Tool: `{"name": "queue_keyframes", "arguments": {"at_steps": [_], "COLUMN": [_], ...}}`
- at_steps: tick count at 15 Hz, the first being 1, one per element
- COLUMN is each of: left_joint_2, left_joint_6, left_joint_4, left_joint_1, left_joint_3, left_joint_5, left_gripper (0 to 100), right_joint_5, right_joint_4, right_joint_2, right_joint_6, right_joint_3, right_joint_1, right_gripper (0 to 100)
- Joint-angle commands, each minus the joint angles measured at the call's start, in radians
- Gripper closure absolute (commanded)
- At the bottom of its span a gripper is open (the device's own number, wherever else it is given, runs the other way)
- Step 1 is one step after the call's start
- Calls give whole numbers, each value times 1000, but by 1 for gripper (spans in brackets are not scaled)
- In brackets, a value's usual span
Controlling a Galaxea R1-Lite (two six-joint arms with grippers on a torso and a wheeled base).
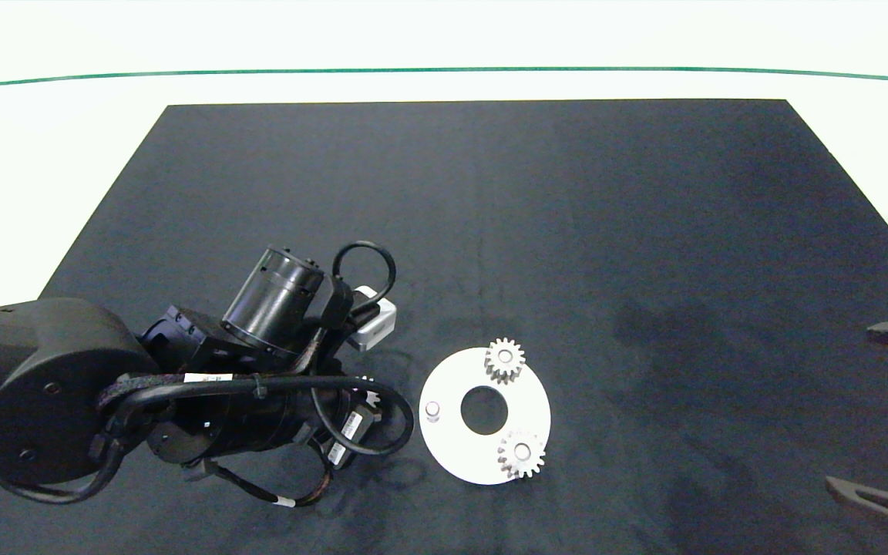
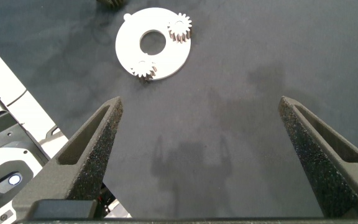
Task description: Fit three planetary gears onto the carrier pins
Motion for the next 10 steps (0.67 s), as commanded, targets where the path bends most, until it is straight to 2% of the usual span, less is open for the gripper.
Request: {"name": "queue_keyframes", "arguments": {"at_steps": [1,3,5,10], "left_joint_2": [6,-16,-80,-195], "left_joint_6": [-2,-30,-22,-21], "left_joint_4": [1,1,6,52], "left_joint_1": [1,7,15,10], "left_joint_3": [-1,-14,-30,4], "left_joint_5": [1,4,4,4], "left_gripper": [99,99,99,99], "right_joint_5": [-1,-1,-1,-1], "right_joint_4": [1,1,1,1], "right_joint_2": [2,-2,-3,-5], "right_joint_6": [-2,-2,-2,-2], "right_joint_3": [0,0,0,0], "right_joint_1": [1,-1,1,1], "right_gripper": [0,0,0,0]}}
